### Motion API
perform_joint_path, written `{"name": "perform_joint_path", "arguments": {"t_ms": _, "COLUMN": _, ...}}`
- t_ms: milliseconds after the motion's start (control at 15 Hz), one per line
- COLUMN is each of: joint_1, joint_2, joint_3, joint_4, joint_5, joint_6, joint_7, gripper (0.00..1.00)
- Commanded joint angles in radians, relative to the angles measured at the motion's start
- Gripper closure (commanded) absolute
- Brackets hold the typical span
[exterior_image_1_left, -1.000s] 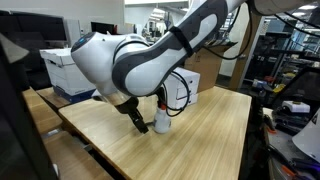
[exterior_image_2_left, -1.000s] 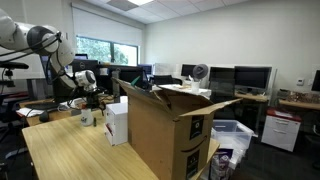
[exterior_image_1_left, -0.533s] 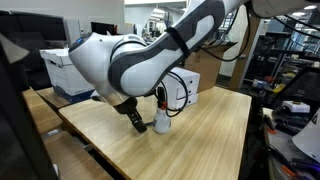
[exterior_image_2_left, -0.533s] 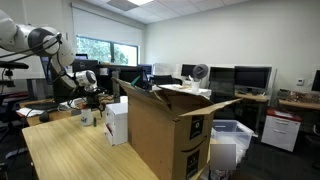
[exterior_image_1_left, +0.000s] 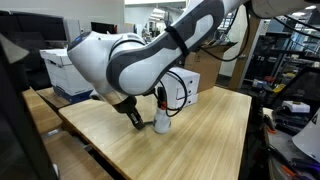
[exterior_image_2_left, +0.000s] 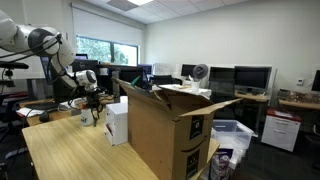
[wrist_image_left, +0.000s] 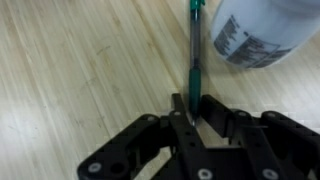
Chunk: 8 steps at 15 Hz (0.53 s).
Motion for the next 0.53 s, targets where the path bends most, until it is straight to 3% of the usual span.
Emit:
{"name": "perform_joint_path", "arguments": {"t_ms": 0, "joint_1": -0.003, "joint_2": 0.017, "joint_3": -0.002, "joint_4": 0.020, "joint_5": 0.024, "joint_6": -0.020, "joint_7": 0.012, "gripper": 0.93}}
{"name": "perform_joint_path", "arguments": {"t_ms": 467, "joint_1": -0.016, "joint_2": -0.029, "joint_3": 0.011, "joint_4": -0.026, "joint_5": 0.036, "joint_6": 0.005, "joint_7": 0.010, "gripper": 0.93}}
